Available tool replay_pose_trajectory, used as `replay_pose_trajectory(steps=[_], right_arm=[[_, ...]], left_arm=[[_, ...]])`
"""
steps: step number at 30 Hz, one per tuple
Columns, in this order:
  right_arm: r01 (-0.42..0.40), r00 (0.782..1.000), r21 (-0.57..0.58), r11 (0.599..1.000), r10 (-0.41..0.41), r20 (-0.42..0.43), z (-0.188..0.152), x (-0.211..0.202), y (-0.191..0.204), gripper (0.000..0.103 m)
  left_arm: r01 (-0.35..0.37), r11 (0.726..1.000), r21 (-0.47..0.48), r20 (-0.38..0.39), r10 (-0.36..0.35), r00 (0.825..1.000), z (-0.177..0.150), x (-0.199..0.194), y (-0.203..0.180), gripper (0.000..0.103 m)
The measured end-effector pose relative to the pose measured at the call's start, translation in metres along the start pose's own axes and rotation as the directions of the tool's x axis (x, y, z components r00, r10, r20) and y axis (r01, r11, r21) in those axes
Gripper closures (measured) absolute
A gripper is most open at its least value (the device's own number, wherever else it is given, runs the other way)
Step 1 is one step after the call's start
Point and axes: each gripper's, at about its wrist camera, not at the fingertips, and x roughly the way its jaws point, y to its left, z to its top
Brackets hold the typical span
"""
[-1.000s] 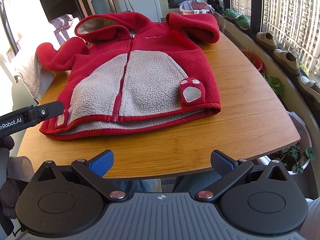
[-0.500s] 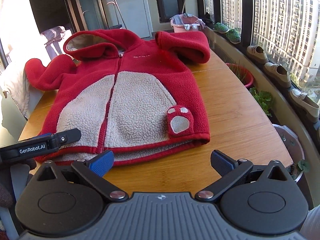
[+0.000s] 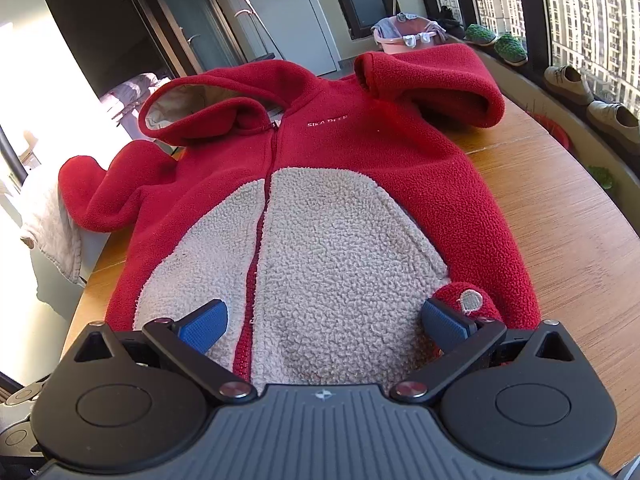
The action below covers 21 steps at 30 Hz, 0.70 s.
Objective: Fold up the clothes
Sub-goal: 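Lower both grippers toward the hem of the red fleece jacket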
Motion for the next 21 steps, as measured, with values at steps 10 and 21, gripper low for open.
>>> replay_pose_trajectory(steps=[10, 21], right_arm=[[-0.066, 0.997, 0.007, 0.998, 0.066, -0.034, -0.015, -0.013, -0.012, 0.0], [-0.155, 0.985, 0.067, 0.986, 0.159, -0.072, -0.036, -0.045, -0.027, 0.0]], left_arm=[[0.021, 1.0, 0.001, 0.003, -0.021, 1.0, -0.004, -0.005, 0.003, 0.0], [0.066, 0.998, -0.022, -0.023, -0.067, 0.997, -0.006, -0.018, 0.013, 0.0]])
